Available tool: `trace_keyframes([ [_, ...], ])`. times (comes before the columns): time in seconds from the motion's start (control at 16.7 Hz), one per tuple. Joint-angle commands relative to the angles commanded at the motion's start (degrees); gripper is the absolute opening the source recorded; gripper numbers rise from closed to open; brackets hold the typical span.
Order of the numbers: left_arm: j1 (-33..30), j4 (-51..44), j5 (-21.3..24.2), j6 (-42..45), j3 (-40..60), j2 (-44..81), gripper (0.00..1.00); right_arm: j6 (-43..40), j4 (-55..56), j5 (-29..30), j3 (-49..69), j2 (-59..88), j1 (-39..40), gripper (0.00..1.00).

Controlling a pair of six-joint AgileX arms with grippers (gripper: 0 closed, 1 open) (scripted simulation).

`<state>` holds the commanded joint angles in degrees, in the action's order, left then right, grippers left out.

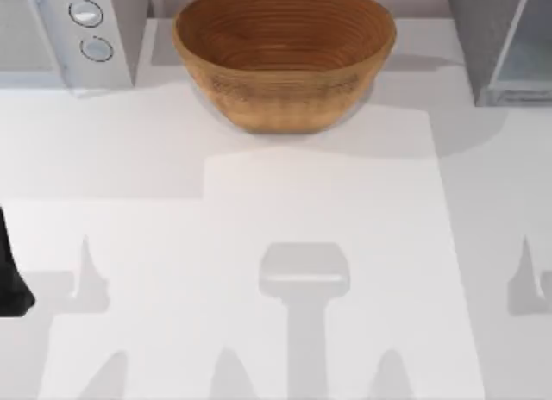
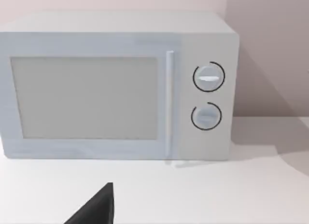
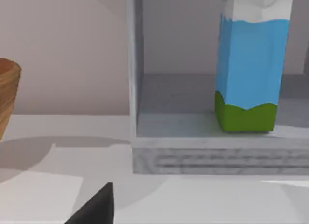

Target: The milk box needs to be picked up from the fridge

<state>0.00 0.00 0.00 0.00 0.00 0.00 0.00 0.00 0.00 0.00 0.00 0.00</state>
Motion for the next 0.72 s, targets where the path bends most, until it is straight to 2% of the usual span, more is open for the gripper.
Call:
trace_keyframes([
  [0.18, 0.0, 0.0, 0.0, 0.0, 0.0, 0.0, 1.00, 0.0, 0.6, -0.2, 0.1, 0.6, -0.2, 1.00],
  [0.36, 0.0, 0.0, 0.0, 0.0, 0.0, 0.0, 1.00, -0.1, 6.0, -2.2, 1.0, 5.9, -2.2, 1.00],
  [0.72, 0.0, 0.0, 0.0, 0.0, 0.0, 0.0, 1.00, -0.1, 30.7, -9.7, 3.9, 32.1, -10.4, 1.00],
])
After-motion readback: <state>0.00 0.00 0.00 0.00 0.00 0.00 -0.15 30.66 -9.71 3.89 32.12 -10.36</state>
